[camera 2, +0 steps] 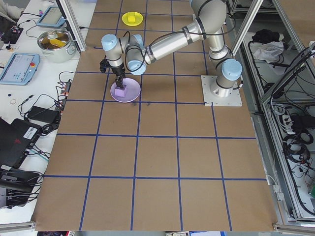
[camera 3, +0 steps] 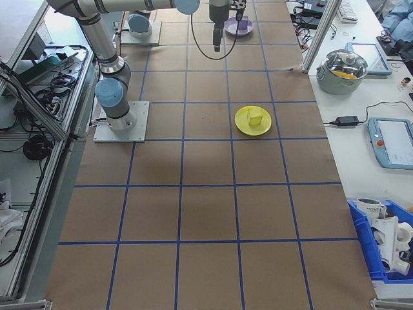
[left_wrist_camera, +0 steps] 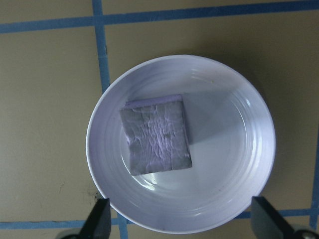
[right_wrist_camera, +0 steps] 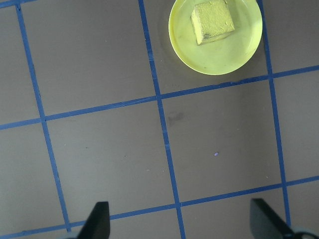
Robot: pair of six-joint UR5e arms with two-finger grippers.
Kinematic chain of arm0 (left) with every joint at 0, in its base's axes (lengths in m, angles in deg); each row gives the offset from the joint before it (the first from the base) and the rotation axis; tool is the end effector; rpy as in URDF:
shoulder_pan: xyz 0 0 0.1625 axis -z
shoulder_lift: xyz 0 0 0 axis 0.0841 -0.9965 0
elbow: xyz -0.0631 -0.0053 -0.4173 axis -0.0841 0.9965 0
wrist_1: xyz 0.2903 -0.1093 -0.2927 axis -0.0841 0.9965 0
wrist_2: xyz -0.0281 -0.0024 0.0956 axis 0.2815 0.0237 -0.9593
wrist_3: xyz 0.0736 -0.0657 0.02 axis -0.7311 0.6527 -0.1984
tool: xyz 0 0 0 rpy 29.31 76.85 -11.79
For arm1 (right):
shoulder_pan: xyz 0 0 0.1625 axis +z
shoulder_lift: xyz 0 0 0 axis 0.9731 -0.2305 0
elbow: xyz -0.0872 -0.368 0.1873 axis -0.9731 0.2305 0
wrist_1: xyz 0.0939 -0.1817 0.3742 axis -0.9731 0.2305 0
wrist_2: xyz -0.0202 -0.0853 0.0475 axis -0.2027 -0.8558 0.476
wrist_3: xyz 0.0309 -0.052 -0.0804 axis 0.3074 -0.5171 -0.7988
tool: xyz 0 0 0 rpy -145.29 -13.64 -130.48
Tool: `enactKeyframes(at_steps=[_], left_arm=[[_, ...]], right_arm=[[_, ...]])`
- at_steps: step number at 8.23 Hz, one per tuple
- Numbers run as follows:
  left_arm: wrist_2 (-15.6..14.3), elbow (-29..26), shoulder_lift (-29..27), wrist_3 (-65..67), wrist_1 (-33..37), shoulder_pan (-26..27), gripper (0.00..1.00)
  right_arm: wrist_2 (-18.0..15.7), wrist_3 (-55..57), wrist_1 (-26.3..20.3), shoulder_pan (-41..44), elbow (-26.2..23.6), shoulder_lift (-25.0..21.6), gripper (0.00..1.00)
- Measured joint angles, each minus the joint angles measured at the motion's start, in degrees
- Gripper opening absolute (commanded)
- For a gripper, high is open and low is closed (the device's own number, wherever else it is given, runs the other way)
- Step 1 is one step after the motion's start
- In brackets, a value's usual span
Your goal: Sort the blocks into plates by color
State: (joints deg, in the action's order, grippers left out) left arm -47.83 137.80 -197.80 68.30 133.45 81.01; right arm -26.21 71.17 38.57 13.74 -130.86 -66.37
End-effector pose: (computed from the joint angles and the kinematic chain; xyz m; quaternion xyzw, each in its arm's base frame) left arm 0.0320 -0.6706 0.2846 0.0229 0.9992 0.0278 0.0145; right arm 0.1341 -0.4875 0.5091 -0.0873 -0.9959 0.0229 0.0108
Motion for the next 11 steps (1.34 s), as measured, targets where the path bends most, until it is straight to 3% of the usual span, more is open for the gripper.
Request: enactKeyframes(at_steps=[4,6,11], left_arm=[[0.45,0.52,11.53,6.19,8.7,1.34,1.0],[0.59,0.88,18.16,11.46,12.55,4.64,1.0],[1.93,2.09,26.79,18.22,15.9,11.84,1.0]], right_arm=[[-0.62,-1.18,0.02,-0.13,-0.01,0.1,1.0],[-0.54,-1.37,-0.04,-0.14,-0.01,0.09,1.0],[-0.51,-1.44,-0.11,-0.15,-0.08,0.06,1.0]])
